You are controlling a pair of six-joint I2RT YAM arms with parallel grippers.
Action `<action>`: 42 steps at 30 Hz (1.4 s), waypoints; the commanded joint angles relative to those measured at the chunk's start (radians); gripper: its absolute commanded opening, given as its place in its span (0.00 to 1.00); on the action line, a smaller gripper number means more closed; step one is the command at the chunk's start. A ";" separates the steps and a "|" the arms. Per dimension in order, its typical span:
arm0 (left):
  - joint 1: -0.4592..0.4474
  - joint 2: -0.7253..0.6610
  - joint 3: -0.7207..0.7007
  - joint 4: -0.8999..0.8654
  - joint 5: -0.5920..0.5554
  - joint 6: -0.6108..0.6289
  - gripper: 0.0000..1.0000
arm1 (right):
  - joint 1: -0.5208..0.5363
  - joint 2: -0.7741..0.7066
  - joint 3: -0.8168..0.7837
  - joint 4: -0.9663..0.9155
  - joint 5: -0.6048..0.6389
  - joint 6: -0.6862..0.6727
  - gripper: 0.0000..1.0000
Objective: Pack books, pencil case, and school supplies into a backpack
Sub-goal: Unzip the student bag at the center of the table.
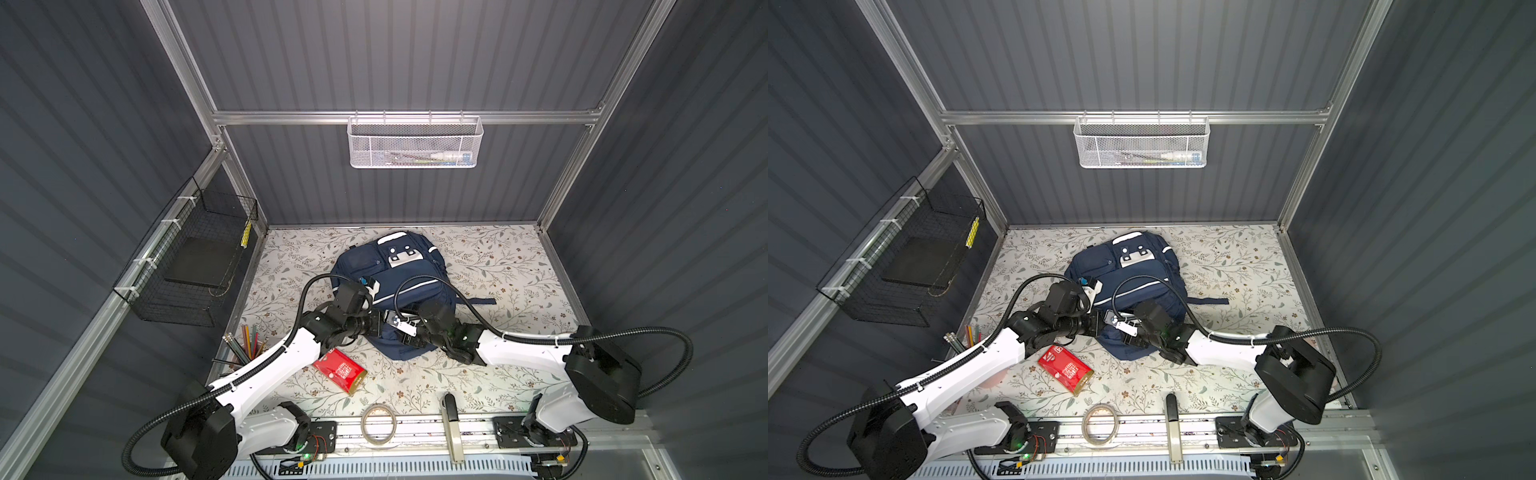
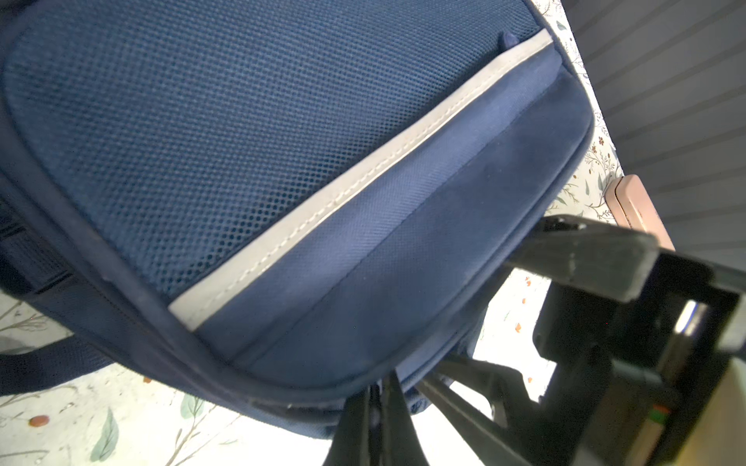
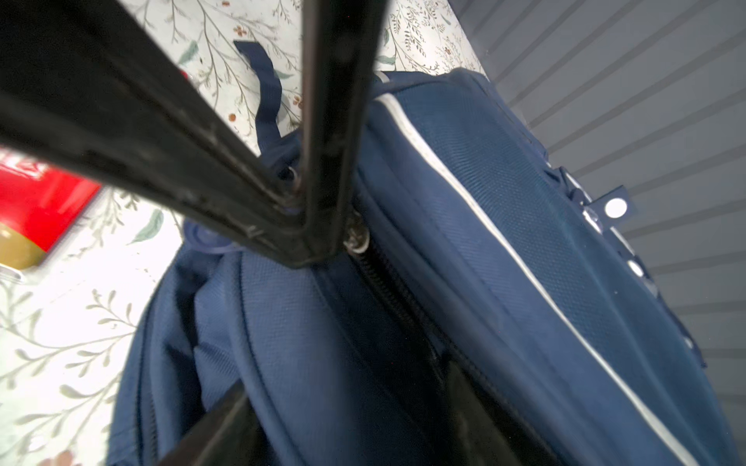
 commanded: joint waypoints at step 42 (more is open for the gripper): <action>0.161 0.063 0.086 0.069 0.090 0.034 0.00 | 0.001 -0.233 -0.093 -0.035 -0.068 -0.007 0.43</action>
